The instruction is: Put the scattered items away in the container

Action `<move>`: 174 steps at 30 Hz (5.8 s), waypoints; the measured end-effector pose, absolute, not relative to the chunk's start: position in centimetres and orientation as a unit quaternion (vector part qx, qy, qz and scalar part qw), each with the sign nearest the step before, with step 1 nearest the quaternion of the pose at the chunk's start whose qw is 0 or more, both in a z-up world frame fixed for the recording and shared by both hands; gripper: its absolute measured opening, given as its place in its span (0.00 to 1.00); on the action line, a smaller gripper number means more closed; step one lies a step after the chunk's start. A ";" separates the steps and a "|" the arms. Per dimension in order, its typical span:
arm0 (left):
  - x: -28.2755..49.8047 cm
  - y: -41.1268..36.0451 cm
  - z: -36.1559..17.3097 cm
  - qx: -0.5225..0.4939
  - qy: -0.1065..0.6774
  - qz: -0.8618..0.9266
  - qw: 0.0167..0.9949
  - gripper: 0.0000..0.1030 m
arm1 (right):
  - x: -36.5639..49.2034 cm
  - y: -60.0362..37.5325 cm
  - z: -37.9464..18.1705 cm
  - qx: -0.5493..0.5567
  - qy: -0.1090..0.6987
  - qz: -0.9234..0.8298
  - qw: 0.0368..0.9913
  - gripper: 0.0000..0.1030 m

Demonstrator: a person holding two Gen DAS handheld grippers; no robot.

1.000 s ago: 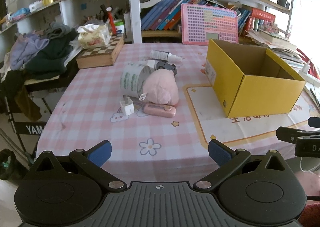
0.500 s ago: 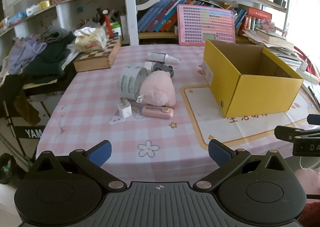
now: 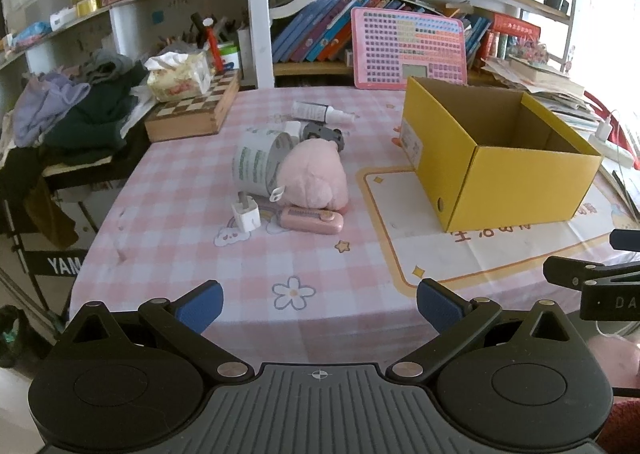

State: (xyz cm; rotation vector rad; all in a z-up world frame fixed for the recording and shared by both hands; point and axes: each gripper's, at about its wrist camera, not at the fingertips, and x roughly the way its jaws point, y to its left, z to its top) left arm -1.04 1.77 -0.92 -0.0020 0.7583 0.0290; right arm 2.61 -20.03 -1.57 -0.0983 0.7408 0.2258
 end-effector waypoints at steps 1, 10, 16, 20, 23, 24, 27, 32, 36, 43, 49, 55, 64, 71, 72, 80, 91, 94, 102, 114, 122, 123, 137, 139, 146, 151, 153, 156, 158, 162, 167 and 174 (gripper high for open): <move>-1.1 1.8 -0.9 -0.001 0.369 0.015 0.929 1.00 | 2.6 -20.0 -1.6 -0.048 0.361 0.111 0.925 1.00; -1.4 2.0 -0.7 -0.002 0.363 0.020 0.932 1.00 | 2.3 -19.7 -1.7 -0.058 0.363 0.122 0.922 1.00; -1.5 2.1 -0.6 -0.002 0.359 0.025 0.933 1.00 | 2.3 -19.4 -1.8 -0.061 0.363 0.129 0.921 1.00; -1.6 2.3 -0.7 -0.005 0.361 0.023 0.932 1.00 | 2.3 -19.2 -1.7 -0.062 0.363 0.134 0.920 1.00; -1.6 2.4 -0.8 -0.003 0.365 0.027 0.930 1.00 | 2.3 -19.0 -1.7 -0.066 0.362 0.140 0.919 1.00; -1.6 2.4 -0.8 -0.004 0.366 0.026 0.930 1.00 | 2.3 -18.9 -1.7 -0.066 0.362 0.143 0.919 1.00; -1.6 2.7 -0.8 -0.005 0.366 0.024 0.930 1.00 | 2.2 -18.4 -1.7 -0.071 0.361 0.155 0.917 0.99; -1.4 3.5 -0.9 -0.012 0.370 0.033 0.928 1.00 | 2.4 -17.2 -1.8 -0.088 0.363 0.172 0.911 0.98; -1.5 4.4 -1.0 -0.020 0.372 0.040 0.927 1.00 | 2.6 -16.4 -1.9 -0.093 0.365 0.182 0.908 0.98; -1.6 5.2 -0.9 -0.025 0.368 0.046 0.928 1.00 | 2.6 -15.3 -1.7 -0.106 0.359 0.202 0.905 0.89; -1.5 5.9 -0.8 -0.033 0.354 0.058 0.933 1.00 | 2.7 -14.5 -1.0 -0.118 0.331 0.217 0.911 0.66; -1.0 6.2 -0.9 -0.030 0.350 0.054 0.935 1.00 | 3.3 -13.4 -0.9 -0.127 0.320 0.235 0.909 0.62; 0.7 7.2 -1.4 -0.023 0.348 0.051 0.936 1.00 | 4.8 -11.1 -1.6 -0.144 0.324 0.272 0.895 0.62; 3.3 9.2 -2.2 -0.025 0.357 0.059 0.932 0.97 | 7.6 -8.2 -2.8 -0.164 0.339 0.313 0.872 0.59; 3.8 9.4 -2.4 -0.028 0.358 0.057 0.931 0.97 | 8.2 -7.8 -3.1 -0.165 0.344 0.318 0.868 0.58; 8.1 10.5 -4.6 -0.029 0.385 0.041 0.922 0.89 | 12.0 -5.1 -5.4 -0.167 0.380 0.336 0.845 0.52; 13.6 11.7 -7.9 -0.041 0.421 0.036 0.905 0.68 | 16.3 -3.2 -8.5 -0.156 0.424 0.336 0.826 0.49; 14.5 11.7 -8.6 -0.042 0.430 0.031 0.902 0.62 | 17.2 -3.0 -9.0 -0.148 0.436 0.338 0.821 0.48; 15.8 12.0 -9.6 -0.037 0.435 0.044 0.898 0.50 | 18.1 -1.7 -9.3 -0.157 0.416 0.356 0.822 0.49; 14.1 13.1 -9.1 -0.063 0.436 0.046 0.897 0.23 | 16.8 -2.9 -8.9 -0.191 0.419 0.384 0.800 0.24; 13.3 12.3 -9.1 -0.053 0.440 0.040 0.895 0.25 | 16.9 -2.5 -9.1 -0.194 0.412 0.386 0.802 0.34; 13.3 12.3 -9.2 -0.049 0.440 0.042 0.896 0.26 | 16.9 -2.3 -9.1 -0.196 0.409 0.388 0.802 0.33; 12.4 12.6 -8.4 -0.064 0.422 0.040 0.903 0.23 | 16.2 -2.3 -8.4 -0.207 0.401 0.393 0.801 0.22; 11.9 12.7 -7.7 -0.072 0.415 0.040 0.906 0.23 | 15.9 -2.6 -7.8 -0.202 0.396 0.391 0.806 0.22; 9.6 12.9 -4.8 -0.111 0.386 0.037 0.915 0.23 | 14.9 -4.4 -5.2 -0.171 0.385 0.380 0.824 0.22; 7.7 12.6 -3.0 -0.136 0.368 0.027 0.919 0.23 | 14.0 -5.9 -3.5 -0.145 0.381 0.370 0.835 0.22; 6.8 12.3 -2.2 -0.146 0.361 0.020 0.921 0.23 | 13.5 -6.5 -2.8 -0.137 0.379 0.367 0.838 0.22; 5.7 11.9 -1.2 -0.155 0.350 0.010 0.924 0.23 | 12.5 -7.5 -1.8 -0.126 0.373 0.364 0.844 0.22; 5.0 11.5 -0.6 -0.159 0.345 0.004 0.925 0.23 | 11.9 -8.2 -1.2 -0.119 0.371 0.361 0.847 0.22; 3.9 10.7 0.3 -0.158 0.334 -0.011 0.929 0.23 | 10.6 -9.5 -0.3 -0.104 0.368 0.352 0.854 0.22; 2.5 9.6 1.7 -0.155 0.317 -0.030 0.935 0.23 | 9.2 -11.5 0.8 -0.081 0.368 0.334 0.864 0.22; 1.3 8.0 2.2 -0.147 0.313 -0.056 0.937 0.23 | 7.1 -13.7 1.1 -0.061 0.369 0.305 0.876 0.22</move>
